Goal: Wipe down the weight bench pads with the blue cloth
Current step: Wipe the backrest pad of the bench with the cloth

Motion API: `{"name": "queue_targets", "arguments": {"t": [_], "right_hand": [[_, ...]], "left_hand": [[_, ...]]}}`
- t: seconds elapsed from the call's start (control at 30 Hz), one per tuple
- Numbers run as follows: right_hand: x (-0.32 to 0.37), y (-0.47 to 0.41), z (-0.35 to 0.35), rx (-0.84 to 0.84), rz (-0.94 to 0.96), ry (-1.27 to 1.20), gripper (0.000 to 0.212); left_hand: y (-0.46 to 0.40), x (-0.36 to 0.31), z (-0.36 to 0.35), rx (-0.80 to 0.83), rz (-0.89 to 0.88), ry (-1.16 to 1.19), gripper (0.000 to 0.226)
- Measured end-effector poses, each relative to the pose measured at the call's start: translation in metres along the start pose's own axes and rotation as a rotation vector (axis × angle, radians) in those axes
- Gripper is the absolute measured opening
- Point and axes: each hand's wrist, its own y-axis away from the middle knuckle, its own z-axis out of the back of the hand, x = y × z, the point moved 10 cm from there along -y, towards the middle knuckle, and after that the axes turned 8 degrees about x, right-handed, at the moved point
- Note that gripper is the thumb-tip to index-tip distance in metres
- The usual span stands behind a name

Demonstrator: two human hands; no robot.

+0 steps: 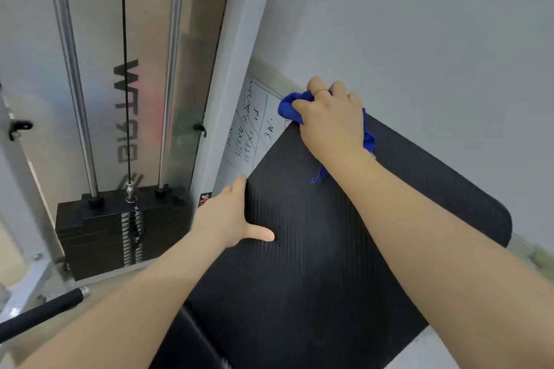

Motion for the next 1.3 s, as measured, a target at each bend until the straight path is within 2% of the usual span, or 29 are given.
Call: {"name": "queue_targets", "arguments": {"t": [0.1,0.17,0.27,0.33,0.37,0.43,0.5,0.6,0.67,0.8,0.83,0.9,0.97,1.03,1.1,1.17,1.23,1.3], "right_hand": [[0.02,0.019,-0.007,-0.039,-0.091,-0.165,0.016],[0.066,0.048,-0.016,0.051,-0.009,-0.209,0.014],[0.119,0.083,-0.028,0.226,0.168,-0.185,0.014],[0.107,0.073,-0.024,0.19,0.252,-0.128,0.016],[0.086,0.063,-0.018,0.135,0.231,-0.091,0.016],[0.028,0.04,-0.004,0.015,0.049,-0.08,0.017],[-0.008,0.036,0.001,-0.03,-0.12,-0.084,0.022],[0.008,0.06,-0.005,0.022,-0.171,-0.084,0.027],[0.031,0.085,-0.007,0.108,-0.081,-0.118,0.028],[0.045,0.117,-0.001,0.206,0.27,-0.033,0.023],[0.026,0.111,0.004,0.193,0.248,-0.004,0.021],[-0.031,0.088,0.018,0.094,0.067,0.04,0.018],[-0.082,0.073,0.026,0.011,-0.113,0.041,0.022],[-0.098,0.077,0.028,-0.024,-0.217,0.013,0.028],[-0.077,0.098,0.023,-0.02,-0.251,-0.057,0.029],[-0.032,0.131,0.015,0.071,-0.175,-0.139,0.027],[0.019,0.168,0.011,0.16,0.037,-0.148,0.022],[0.039,0.186,0.012,0.196,0.262,-0.115,0.017]], "left_hand": [[-0.004,0.002,0.001,-0.021,-0.019,0.011,0.106],[-0.007,0.004,-0.001,-0.046,-0.024,0.034,0.1],[-0.006,0.003,-0.003,-0.058,-0.031,-0.024,0.076],[-0.004,0.007,-0.006,-0.048,-0.006,0.074,0.085],[-0.003,0.008,-0.007,-0.039,0.005,0.107,0.09],[-0.001,0.009,-0.008,-0.019,0.027,0.111,0.094],[0.0,0.009,-0.008,-0.002,0.044,0.097,0.093],[0.001,0.009,-0.006,-0.001,0.055,0.093,0.092],[0.005,0.007,-0.006,-0.008,0.059,0.104,0.092],[0.012,0.007,-0.004,0.013,0.144,0.062,0.093],[0.013,0.006,-0.004,0.022,0.169,0.021,0.093],[0.017,0.001,-0.001,-0.005,0.198,-0.059,0.094],[0.025,-0.011,0.004,-0.107,0.168,-0.183,0.1],[0.033,-0.025,0.005,-0.244,0.08,-0.303,0.105],[0.043,-0.041,0.008,-0.353,-0.024,-0.331,0.1],[0.047,-0.05,0.004,-0.341,-0.069,-0.309,0.092],[0.047,-0.051,-0.002,-0.266,-0.065,-0.255,0.086],[0.05,-0.051,-0.006,-0.223,-0.068,-0.176,0.083]]}}
